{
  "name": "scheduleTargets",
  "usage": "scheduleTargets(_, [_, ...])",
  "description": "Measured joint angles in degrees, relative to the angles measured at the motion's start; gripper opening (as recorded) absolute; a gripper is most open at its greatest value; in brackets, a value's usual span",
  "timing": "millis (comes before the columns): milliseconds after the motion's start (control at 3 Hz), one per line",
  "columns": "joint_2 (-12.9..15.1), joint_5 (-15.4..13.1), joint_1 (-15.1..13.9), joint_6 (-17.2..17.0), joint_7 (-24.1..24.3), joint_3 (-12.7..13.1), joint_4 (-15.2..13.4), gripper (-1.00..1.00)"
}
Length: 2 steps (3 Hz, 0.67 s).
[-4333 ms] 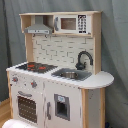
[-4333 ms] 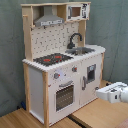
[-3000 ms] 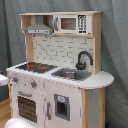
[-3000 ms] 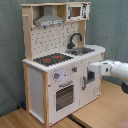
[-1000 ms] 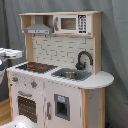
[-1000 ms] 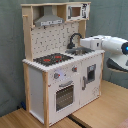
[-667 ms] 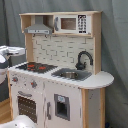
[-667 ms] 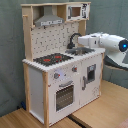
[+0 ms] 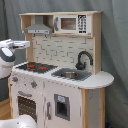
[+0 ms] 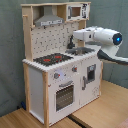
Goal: Play with the kitchen
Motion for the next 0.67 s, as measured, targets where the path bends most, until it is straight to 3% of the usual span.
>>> scheduleTargets(333, [3.1,0.0,-3.2,1.9,-1.6,0.1,3.4,1.00])
scheduleTargets(667, [6.4,0.0,-6.1,5.6,-3.2,0.3,4.6,1.00])
